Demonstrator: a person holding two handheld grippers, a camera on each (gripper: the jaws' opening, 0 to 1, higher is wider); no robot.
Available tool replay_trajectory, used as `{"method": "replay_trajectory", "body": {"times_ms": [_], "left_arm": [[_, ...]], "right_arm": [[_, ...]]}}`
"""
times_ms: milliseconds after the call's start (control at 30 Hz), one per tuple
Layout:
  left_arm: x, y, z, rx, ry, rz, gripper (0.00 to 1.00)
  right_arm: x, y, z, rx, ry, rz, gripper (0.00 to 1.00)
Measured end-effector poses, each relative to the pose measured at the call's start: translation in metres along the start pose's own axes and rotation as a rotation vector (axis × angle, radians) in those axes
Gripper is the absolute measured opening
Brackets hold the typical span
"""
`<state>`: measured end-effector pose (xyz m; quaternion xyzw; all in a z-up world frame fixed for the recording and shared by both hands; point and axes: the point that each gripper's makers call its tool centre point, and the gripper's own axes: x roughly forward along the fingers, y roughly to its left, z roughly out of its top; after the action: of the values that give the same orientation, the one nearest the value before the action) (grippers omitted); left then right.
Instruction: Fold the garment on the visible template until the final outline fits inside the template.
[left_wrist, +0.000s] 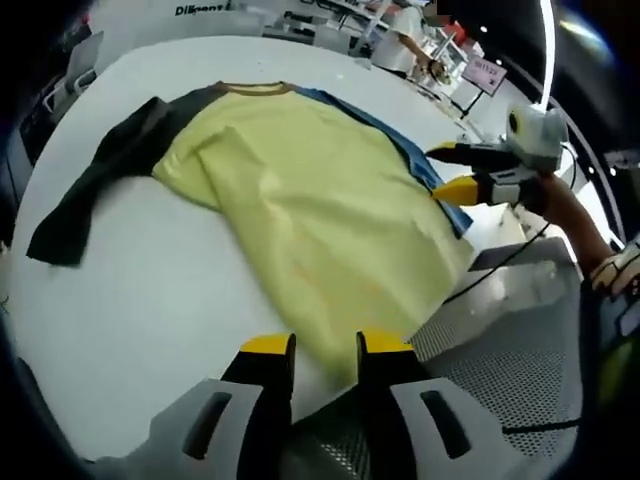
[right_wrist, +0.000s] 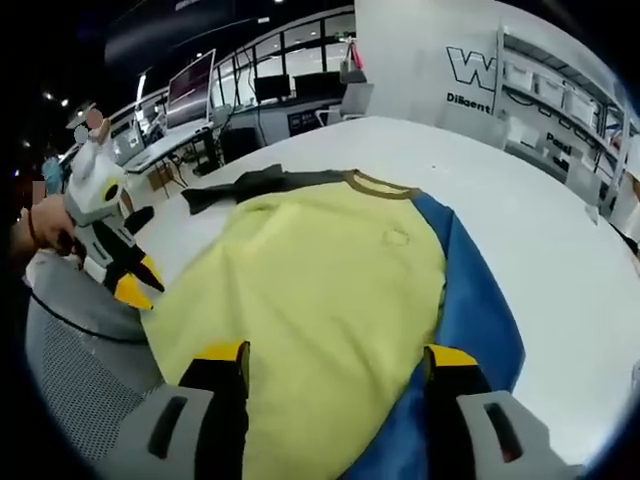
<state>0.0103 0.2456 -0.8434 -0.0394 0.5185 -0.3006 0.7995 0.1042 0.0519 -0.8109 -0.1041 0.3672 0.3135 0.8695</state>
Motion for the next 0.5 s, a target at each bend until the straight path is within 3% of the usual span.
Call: {"method": "replay_trajectory", "body": {"times_ms": [200,500], "left_arm": [[0.0029,-0.0051,-0.009,-0.029,0.029,-0.012,0.14],[0.0091,-0.0019,-0.0105,-0.03,0.048,0.031,0.04]], "right_arm": [[-0.0047,0.0,-0.0002,0.007,-0.014,-0.003,0.68],[-0.0075,0.0003,-0.0009,0.017,-0.021,-0.002,0.68]]}}
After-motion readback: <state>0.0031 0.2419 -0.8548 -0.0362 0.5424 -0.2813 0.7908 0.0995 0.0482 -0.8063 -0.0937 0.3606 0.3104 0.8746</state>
